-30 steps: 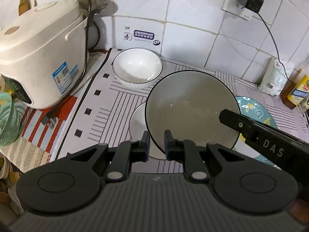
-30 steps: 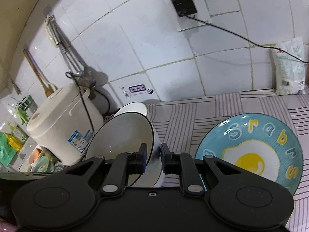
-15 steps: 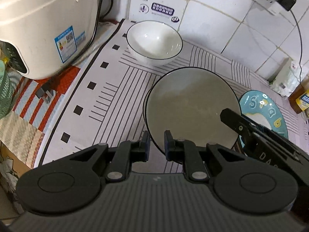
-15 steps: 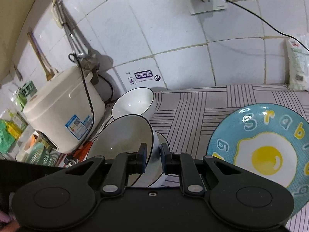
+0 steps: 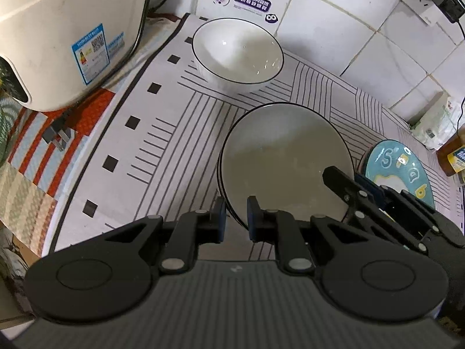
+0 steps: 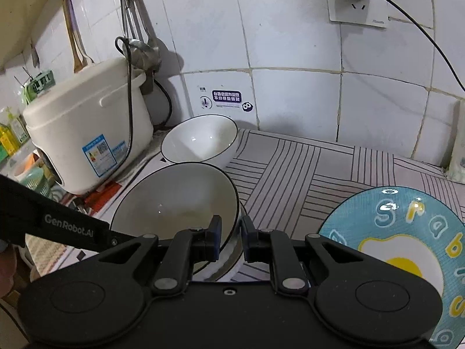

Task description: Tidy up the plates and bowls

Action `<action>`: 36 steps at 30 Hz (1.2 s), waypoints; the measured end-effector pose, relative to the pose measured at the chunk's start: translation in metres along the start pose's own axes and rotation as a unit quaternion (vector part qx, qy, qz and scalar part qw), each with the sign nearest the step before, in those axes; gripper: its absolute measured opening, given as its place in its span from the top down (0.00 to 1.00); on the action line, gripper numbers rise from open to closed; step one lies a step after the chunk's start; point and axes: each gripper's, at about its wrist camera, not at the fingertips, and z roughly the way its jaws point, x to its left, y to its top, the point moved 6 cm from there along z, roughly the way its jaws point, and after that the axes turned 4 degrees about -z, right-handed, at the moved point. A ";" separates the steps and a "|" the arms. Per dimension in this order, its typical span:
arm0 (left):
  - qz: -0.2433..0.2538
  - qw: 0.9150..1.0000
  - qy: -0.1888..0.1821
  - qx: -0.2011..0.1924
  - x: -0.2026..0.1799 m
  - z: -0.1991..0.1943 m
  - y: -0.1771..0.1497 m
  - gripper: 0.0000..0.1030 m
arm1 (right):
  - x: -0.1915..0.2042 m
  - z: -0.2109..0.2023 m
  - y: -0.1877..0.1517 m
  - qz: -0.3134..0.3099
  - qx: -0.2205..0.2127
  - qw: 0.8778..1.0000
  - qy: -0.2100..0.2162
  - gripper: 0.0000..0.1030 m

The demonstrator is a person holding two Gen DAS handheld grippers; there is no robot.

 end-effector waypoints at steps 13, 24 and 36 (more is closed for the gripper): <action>0.019 1.000 -0.003 0.000 -0.004 0.001 0.000 0.84 | 0.010 0.011 -0.003 -0.087 0.004 0.995 -0.045 0.82; 0.038 0.995 -0.049 -0.072 0.007 -0.046 0.023 0.84 | 0.025 -0.017 0.009 -0.171 -0.031 0.984 -0.035 0.82; 0.113 0.979 -0.037 -0.164 0.004 -0.059 0.071 0.70 | -0.002 0.009 0.070 -0.110 -0.041 0.993 -0.020 0.61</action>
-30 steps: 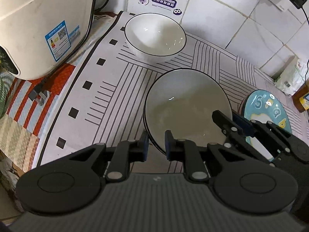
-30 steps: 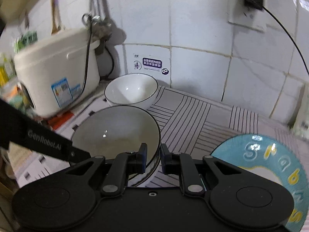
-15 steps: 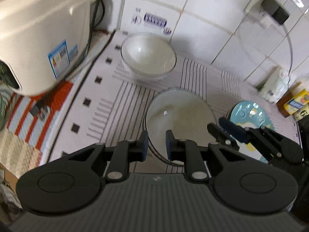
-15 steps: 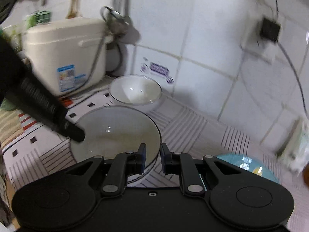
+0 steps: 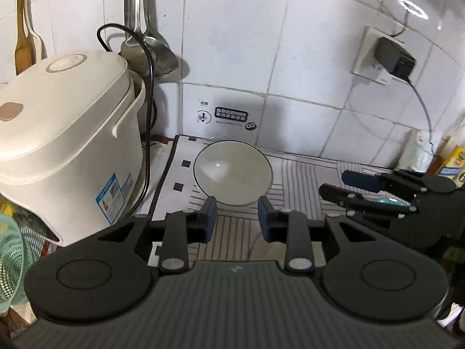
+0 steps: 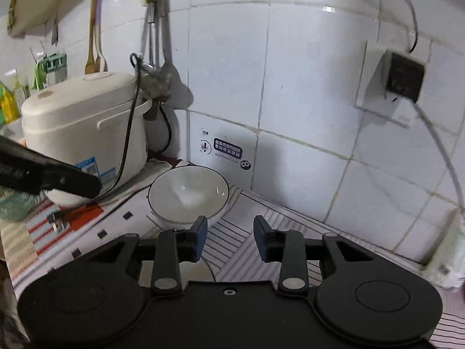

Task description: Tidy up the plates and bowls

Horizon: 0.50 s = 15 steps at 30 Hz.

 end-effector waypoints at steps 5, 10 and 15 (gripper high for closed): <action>-0.029 0.999 0.017 0.002 0.021 0.040 0.012 0.68 | -0.012 0.030 0.012 -0.005 0.014 1.000 0.015 0.61; -0.049 0.998 0.043 0.012 0.038 0.084 0.017 0.68 | -0.015 0.062 0.022 0.008 0.027 0.998 0.058 0.61; -0.067 0.996 0.059 0.030 0.045 0.114 0.017 0.68 | -0.021 0.095 0.021 0.045 0.058 0.994 0.082 0.61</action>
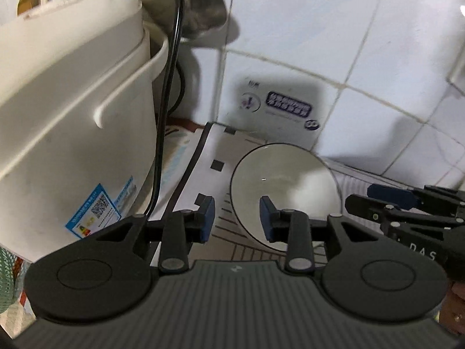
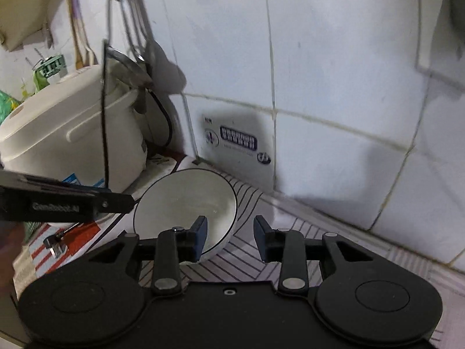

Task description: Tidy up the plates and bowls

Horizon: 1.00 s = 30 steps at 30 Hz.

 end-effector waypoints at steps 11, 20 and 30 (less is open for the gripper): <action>0.004 1.000 -0.001 0.012 -0.001 0.024 -0.005 0.77 | -0.010 0.043 -0.013 0.069 0.048 0.996 0.039 0.81; -0.003 1.000 -0.001 0.016 -0.010 0.025 -0.009 0.89 | -0.013 0.055 -0.008 0.063 0.049 0.996 0.041 0.88; -0.018 0.999 -0.029 0.019 -0.023 -0.012 0.003 0.89 | -0.003 0.021 -0.008 0.026 0.014 1.000 0.009 0.87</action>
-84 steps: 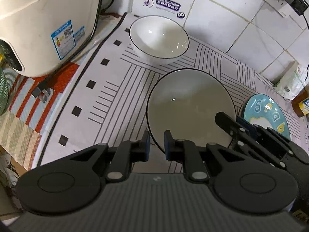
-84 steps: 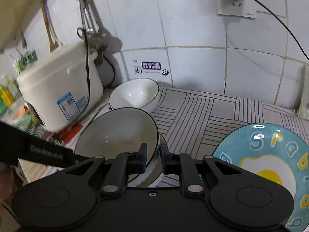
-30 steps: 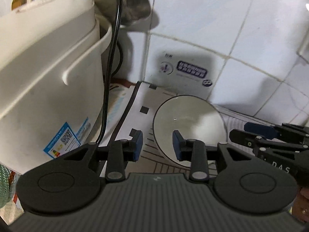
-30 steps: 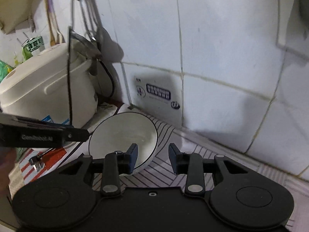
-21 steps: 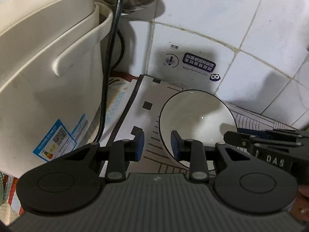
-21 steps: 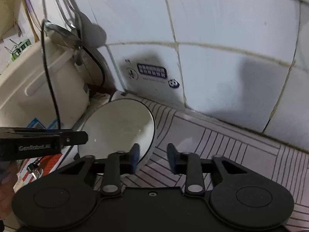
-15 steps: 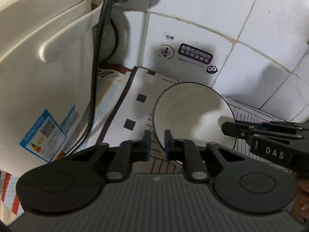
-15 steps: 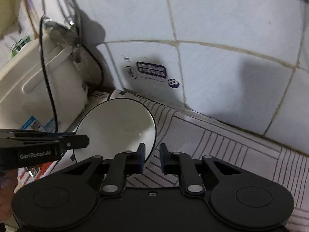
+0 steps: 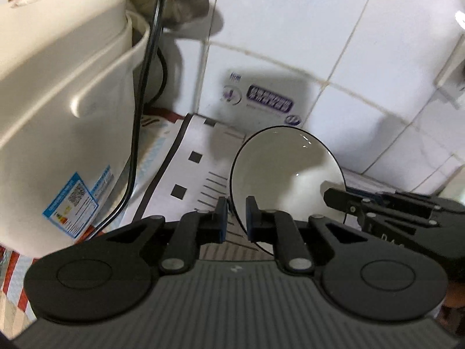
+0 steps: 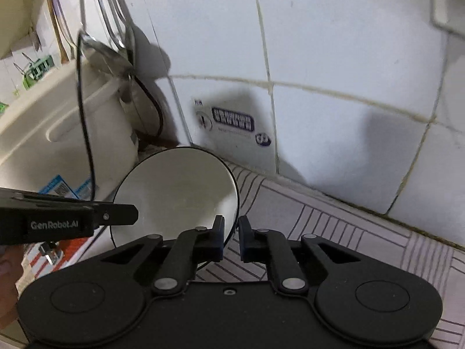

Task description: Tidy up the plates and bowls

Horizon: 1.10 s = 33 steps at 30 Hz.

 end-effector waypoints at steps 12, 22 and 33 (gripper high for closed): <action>0.019 0.999 -0.031 -0.010 -0.019 -0.090 -0.027 0.89 | 0.026 -0.101 -0.001 -0.034 -0.049 0.998 0.001 0.86; 0.043 0.998 -0.047 0.005 -0.025 -0.129 -0.061 0.89 | 0.047 -0.166 -0.029 -0.025 -0.082 0.996 -0.009 0.86; 0.063 0.997 -0.037 0.036 -0.017 -0.114 -0.086 0.89 | 0.046 -0.154 -0.076 0.041 -0.083 0.996 0.007 0.86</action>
